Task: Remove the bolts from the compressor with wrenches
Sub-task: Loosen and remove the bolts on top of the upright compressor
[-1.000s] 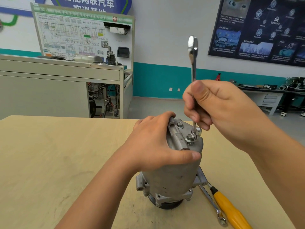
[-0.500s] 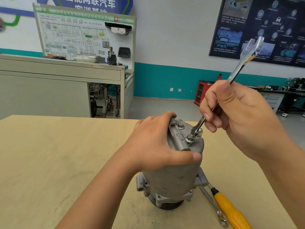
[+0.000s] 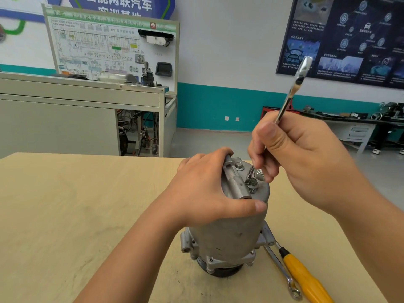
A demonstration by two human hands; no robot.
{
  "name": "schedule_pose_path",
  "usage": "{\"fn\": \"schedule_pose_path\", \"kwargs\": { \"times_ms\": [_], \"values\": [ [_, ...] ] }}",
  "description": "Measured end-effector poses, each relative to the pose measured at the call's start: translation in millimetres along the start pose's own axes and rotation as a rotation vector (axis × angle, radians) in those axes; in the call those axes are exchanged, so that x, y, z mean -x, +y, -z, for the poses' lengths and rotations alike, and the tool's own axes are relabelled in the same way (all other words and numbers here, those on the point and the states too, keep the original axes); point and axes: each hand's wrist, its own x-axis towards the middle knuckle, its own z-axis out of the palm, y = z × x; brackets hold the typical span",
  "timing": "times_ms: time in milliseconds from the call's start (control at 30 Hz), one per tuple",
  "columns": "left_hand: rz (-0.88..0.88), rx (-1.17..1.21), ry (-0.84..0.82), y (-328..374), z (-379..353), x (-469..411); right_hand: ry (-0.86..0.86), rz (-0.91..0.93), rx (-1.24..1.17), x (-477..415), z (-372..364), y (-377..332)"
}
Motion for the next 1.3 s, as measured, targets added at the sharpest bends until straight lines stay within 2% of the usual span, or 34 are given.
{"fn": "schedule_pose_path", "kwargs": {
  "times_ms": [833, 1067, 1300],
  "values": [
    [0.007, -0.015, 0.001, -1, -1, 0, 0.019, -0.058, 0.087, -1, 6, -6],
    [-0.015, 0.012, -0.003, -2, 0, 0, -0.008, -0.163, -0.109, -5, 13, -3],
    [0.014, -0.020, 0.007, -2, -2, 0, 0.045, -0.268, -0.339, -14, 8, 9]
  ]
}}
